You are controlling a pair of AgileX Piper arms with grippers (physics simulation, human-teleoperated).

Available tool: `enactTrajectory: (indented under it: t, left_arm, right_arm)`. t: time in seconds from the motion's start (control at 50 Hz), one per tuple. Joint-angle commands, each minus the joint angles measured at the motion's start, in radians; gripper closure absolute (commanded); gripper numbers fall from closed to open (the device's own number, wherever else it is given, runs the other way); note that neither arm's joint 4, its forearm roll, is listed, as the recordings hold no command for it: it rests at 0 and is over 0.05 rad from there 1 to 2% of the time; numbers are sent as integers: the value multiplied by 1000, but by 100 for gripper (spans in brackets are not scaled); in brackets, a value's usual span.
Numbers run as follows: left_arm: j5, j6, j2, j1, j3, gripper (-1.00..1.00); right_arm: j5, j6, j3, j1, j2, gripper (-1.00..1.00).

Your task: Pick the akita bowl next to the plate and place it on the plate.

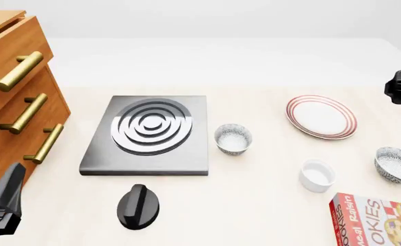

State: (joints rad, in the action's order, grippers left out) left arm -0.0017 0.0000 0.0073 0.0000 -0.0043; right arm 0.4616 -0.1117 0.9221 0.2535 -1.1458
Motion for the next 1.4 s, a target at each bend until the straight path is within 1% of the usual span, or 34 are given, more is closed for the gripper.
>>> enactTrajectory:
  t: [0.02, 0.06, 0.1, 0.14, 0.26, 0.4, 0.48, 0.5, 0.52, 0.54, 0.58, 0.62, 0.66, 0.7, 0.74, 0.78, 0.8, 0.84, 0.86, 0.88, 0.92, 0.94, 0.96, 1.0, 1.06, 1.12, 1.14, 1.18, 1.4]
  left_arm:
    - [0, 0, 0, 0, 0, -100]
    - [0, 0, 0, 0, 0, -100]
    - [0, 0, 0, 0, 0, -100]
    - [0, 0, 0, 0, 0, -100]
    - [0, 0, 0, 0, 0, -100]
    - [0, 0, 0, 0, 0, -100]
    - [0, 0, 0, 0, 0, -100]
    - [0, 0, 0, 0, 0, -100]
    - [0, 0, 0, 0, 0, -100]
    - [0, 0, 0, 0, 0, -100]
    - [0, 0, 0, 0, 0, -100]
    - [0, 0, 0, 0, 0, -100]
    - [0, 0, 0, 0, 0, -100]
    - [0, 0, 0, 0, 0, -100]
    - [0, 0, 0, 0, 0, -100]
    - [0, 0, 0, 0, 0, -100]
    - [0, 0, 0, 0, 0, -100]
    - [0, 0, 0, 0, 0, -100]
    - [0, 0, 0, 0, 0, -100]
    - [0, 0, 0, 0, 0, -100]
    - [0, 0, 0, 0, 0, -100]
    - [0, 0, 0, 0, 0, -100]
    - [0, 0, 0, 0, 0, -100]
    - [0, 0, 0, 0, 0, -100]
    - [0, 0, 0, 0, 0, -100]
    - [0, 0, 0, 0, 0, -100]
    - [0, 0, 0, 0, 0, -100]
    - [0, 0, 0, 0, 0, -100]
    - [0, 0, 0, 0, 0, -100]
  right_arm:
    - [-30, -8, 10, 17, -55, -100]
    - [-83, -10, -43, 16, -58, -100]
    - [-70, -15, -28, 17, -64, -100]
    - [-100, -6, -56, 17, -69, -100]
    - [-130, -3, -64, 26, -93, -100]
    - [-175, -2, -99, 30, -113, -100]
    - [-208, -12, -134, 36, -131, -100]
    - [-209, -20, -135, 40, -132, -100]
    - [-208, -14, -131, 42, -134, -100]
    - [-174, -18, -104, 44, -129, -100]
    - [-169, -24, -99, 47, -130, -100]
    - [-213, -23, -128, 52, -145, -100]
    - [-230, -21, -135, 54, -157, -100]
    - [-204, -20, -113, 50, -160, -100]
    - [-250, -24, -146, 49, -177, -100]
    - [-262, -28, -153, 50, -184, -100]
    - [-239, -28, -136, 48, -178, -100]
    - [-234, -28, -133, 49, -182, -100]
    - [-264, -27, -153, 49, -194, -100]
    - [-237, -27, -133, 50, -189, -100]
    - [-279, -29, -159, 51, -206, -100]
    - [-253, -27, -138, 52, -201, -100]
    - [-252, -28, -137, 51, -202, -100]
    - [-297, -29, -163, 50, -222, -100]
    - [-313, -32, -170, 47, -235, -100]
    - [-314, -30, -171, 43, -240, -100]
    - [-285, -31, -150, 44, -231, -100]
    - [-275, -32, -143, 46, -230, -100]
    - [-314, -29, -169, 52, -252, -100]
